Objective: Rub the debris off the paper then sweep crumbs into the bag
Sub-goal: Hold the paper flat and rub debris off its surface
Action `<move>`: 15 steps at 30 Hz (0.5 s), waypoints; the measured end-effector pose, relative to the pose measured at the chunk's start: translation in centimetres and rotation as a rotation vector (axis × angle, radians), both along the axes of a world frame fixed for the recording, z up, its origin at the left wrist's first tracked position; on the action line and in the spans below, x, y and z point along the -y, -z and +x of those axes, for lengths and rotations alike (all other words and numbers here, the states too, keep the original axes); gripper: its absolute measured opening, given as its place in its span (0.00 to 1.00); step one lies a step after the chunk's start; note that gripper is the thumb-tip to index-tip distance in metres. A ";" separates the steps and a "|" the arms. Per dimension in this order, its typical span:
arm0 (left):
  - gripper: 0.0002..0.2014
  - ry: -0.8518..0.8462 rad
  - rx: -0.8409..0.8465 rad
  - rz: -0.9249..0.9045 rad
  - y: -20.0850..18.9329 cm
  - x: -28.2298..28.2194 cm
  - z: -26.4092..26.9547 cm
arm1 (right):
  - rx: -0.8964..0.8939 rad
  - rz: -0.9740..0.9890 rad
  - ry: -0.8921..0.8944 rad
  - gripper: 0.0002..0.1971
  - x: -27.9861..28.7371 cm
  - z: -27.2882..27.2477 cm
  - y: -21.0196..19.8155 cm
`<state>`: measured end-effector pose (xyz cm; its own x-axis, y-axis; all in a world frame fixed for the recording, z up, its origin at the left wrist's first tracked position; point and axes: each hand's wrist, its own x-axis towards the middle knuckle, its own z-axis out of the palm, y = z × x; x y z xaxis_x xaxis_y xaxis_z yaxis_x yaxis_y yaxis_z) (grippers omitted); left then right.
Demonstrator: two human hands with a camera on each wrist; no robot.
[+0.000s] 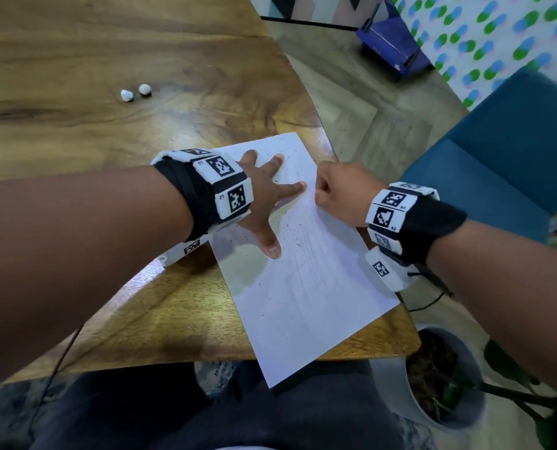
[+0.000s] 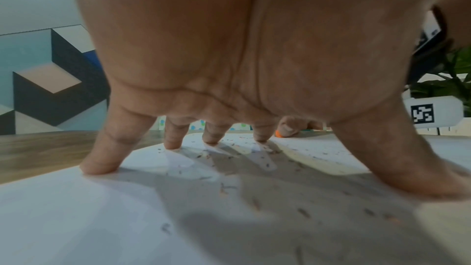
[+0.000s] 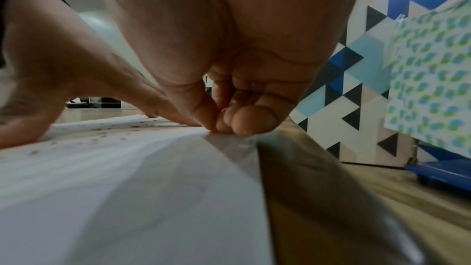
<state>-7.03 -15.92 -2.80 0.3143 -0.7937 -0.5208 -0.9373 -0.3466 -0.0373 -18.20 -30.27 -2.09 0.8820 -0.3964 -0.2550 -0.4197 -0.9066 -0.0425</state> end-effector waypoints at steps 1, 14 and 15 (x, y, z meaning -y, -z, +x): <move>0.64 0.001 0.002 0.000 0.0 0.0 0.0 | 0.003 -0.019 0.001 0.03 0.2 0.1 0.2; 0.64 0.015 0.008 -0.003 0.2 0.1 0.1 | -0.066 0.125 -0.189 0.05 -4.0 -2.6 0.2; 0.64 0.014 0.005 -0.007 0.2 0.0 0.0 | -0.029 0.095 -0.135 0.04 -2.9 -2.1 0.4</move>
<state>-7.01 -15.96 -3.04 0.3055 -0.8016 -0.5140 -0.9420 -0.3333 -0.0400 -20.28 -27.41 -2.44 0.9173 -0.2474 -0.3121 -0.2964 -0.9475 -0.1202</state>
